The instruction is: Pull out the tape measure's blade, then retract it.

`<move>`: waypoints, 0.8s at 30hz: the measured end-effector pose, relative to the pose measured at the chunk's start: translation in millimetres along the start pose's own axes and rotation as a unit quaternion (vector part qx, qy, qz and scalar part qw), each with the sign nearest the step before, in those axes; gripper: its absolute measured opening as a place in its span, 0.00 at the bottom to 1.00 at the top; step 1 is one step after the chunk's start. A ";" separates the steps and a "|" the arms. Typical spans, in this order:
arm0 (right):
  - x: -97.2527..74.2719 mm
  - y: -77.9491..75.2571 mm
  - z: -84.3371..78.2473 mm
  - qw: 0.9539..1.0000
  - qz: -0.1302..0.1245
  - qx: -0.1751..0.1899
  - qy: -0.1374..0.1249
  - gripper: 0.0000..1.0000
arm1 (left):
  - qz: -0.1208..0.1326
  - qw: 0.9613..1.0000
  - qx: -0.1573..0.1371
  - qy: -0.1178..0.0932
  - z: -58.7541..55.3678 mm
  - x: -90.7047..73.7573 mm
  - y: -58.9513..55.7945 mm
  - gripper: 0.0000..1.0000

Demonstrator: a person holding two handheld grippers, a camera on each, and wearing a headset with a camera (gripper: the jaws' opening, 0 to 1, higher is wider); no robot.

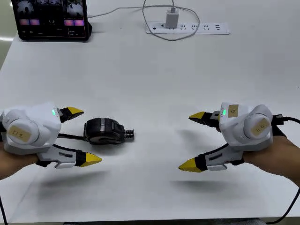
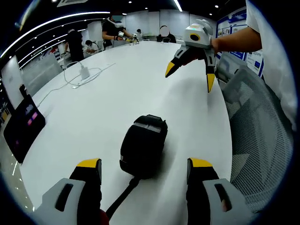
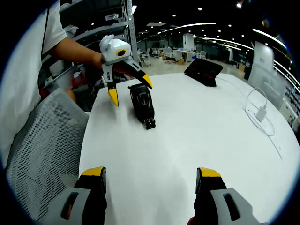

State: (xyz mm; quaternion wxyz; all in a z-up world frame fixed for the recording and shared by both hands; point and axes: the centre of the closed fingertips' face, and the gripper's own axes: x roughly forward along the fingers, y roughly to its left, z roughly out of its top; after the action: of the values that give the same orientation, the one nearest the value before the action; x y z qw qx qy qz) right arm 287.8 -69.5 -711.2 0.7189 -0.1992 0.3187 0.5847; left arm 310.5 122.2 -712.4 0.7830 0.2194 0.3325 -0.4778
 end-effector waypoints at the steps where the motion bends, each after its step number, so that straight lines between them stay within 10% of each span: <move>1: 0.3 0.2 0.0 1.000 0.000 0.000 0.000 0.77 | 0.001 1.000 0.007 0.000 0.6 1.0 0.4 0.66; 24: 4.2 3.9 0.1 1.000 0.006 0.006 0.000 0.76 | -0.018 0.999 0.036 0.020 -3.1 11.2 5.7 0.30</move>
State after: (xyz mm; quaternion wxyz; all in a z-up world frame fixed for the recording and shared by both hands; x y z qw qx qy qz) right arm 284.5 -65.5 -713.7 0.7169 -0.1926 0.3234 0.5869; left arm 318.2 120.1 -722.5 0.7587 0.2510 0.3348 -0.4993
